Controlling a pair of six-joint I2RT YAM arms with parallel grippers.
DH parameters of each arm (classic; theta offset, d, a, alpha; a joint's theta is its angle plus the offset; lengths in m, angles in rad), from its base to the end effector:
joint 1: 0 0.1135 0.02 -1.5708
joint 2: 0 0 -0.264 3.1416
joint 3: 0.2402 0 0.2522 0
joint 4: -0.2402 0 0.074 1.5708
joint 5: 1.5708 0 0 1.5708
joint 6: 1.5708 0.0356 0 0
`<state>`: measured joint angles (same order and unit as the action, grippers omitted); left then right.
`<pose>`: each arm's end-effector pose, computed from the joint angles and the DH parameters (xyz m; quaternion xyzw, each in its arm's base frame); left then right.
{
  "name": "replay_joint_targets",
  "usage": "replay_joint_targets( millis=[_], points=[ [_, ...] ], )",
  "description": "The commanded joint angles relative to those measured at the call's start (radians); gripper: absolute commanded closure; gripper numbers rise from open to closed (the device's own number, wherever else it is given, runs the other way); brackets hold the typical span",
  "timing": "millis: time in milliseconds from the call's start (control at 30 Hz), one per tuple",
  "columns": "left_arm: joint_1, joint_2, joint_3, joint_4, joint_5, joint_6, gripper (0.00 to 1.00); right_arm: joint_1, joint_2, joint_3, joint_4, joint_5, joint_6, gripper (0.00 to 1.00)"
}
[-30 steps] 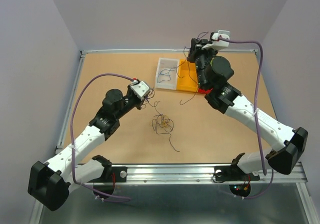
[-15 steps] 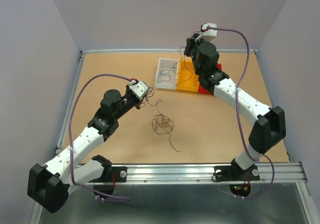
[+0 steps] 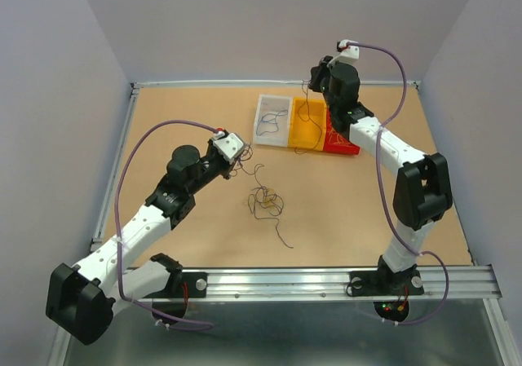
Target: Untangle the cables
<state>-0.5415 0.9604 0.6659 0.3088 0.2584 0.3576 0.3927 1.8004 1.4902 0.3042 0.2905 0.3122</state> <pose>0.1915 -0.1258 0.3177 0.3852 0.5871 -0.1549 0.6949 0.4102 0.1589 0.3523 0.0737 0.7053 0.1445 0.6901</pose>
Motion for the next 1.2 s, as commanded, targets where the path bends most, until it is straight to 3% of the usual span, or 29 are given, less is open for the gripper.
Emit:
replay_joint_targets(
  millis=[0,400,767,867,1167],
  points=[
    [0.002,0.001,0.021,0.035,0.018,0.007,0.78,-0.025,0.017,-0.021,0.115,-0.062,0.036,1.0],
    [0.002,0.012,0.027,0.026,0.035,0.007,0.78,-0.04,0.116,0.251,0.009,-0.088,-0.002,0.99],
    [0.003,0.028,0.035,0.019,0.041,0.007,0.78,-0.077,0.192,0.378,-0.057,-0.111,-0.009,0.99],
    [0.002,0.026,0.034,0.019,0.044,0.007,0.78,-0.078,0.186,0.32,-0.006,-0.132,-0.007,0.99],
    [0.002,0.028,0.035,0.016,0.05,0.011,0.78,-0.078,0.042,-0.138,0.294,-0.174,0.005,0.99]
  ],
)
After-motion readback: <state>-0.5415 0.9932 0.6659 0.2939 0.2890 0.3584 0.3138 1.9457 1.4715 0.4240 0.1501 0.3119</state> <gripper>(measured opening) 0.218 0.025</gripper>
